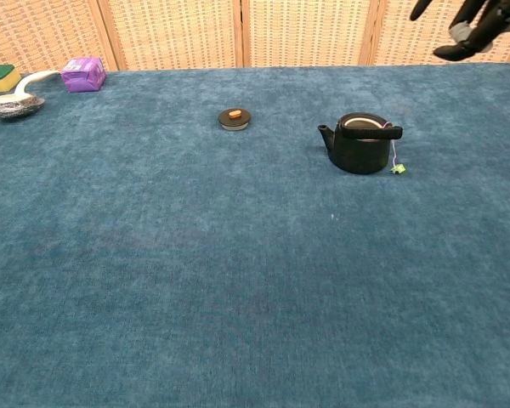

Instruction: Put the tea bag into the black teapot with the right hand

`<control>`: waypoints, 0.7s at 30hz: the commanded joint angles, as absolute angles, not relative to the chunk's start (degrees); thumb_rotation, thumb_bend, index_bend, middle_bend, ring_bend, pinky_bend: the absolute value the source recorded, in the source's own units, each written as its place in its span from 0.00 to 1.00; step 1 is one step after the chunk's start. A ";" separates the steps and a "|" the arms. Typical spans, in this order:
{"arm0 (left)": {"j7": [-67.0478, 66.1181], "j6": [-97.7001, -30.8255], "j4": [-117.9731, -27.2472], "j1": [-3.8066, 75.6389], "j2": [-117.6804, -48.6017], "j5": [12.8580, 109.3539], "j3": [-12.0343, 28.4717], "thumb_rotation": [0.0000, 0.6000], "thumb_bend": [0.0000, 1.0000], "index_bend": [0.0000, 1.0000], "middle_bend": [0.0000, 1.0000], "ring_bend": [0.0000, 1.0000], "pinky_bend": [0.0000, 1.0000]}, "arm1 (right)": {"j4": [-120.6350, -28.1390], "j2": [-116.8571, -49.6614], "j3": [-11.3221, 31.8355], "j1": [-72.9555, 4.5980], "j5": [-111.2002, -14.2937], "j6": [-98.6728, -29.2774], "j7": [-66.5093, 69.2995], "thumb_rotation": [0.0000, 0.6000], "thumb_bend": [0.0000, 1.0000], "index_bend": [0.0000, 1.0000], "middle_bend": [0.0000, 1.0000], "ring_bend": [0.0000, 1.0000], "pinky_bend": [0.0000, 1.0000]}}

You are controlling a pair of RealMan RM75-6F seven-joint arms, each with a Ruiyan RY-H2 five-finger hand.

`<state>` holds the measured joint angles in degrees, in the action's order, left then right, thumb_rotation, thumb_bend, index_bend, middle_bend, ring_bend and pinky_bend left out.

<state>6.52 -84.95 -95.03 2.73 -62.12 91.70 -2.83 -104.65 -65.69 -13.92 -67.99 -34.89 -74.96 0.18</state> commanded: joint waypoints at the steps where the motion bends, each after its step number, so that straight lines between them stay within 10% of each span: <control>1: 6.58 -85.06 -94.70 2.78 -62.39 91.35 -2.52 1.00 0.29 0.21 0.19 0.08 0.13 | -106.27 -68.16 -11.91 -61.06 -40.42 -83.23 -5.14 1.00 0.43 0.20 0.77 0.97 1.00; 21: 4.67 -88.07 -91.65 1.70 -65.22 91.73 -1.86 1.00 0.29 0.21 0.19 0.08 0.13 | -107.41 -73.65 -13.70 -37.06 -60.46 -98.26 -14.25 1.00 0.40 0.18 0.33 0.38 0.45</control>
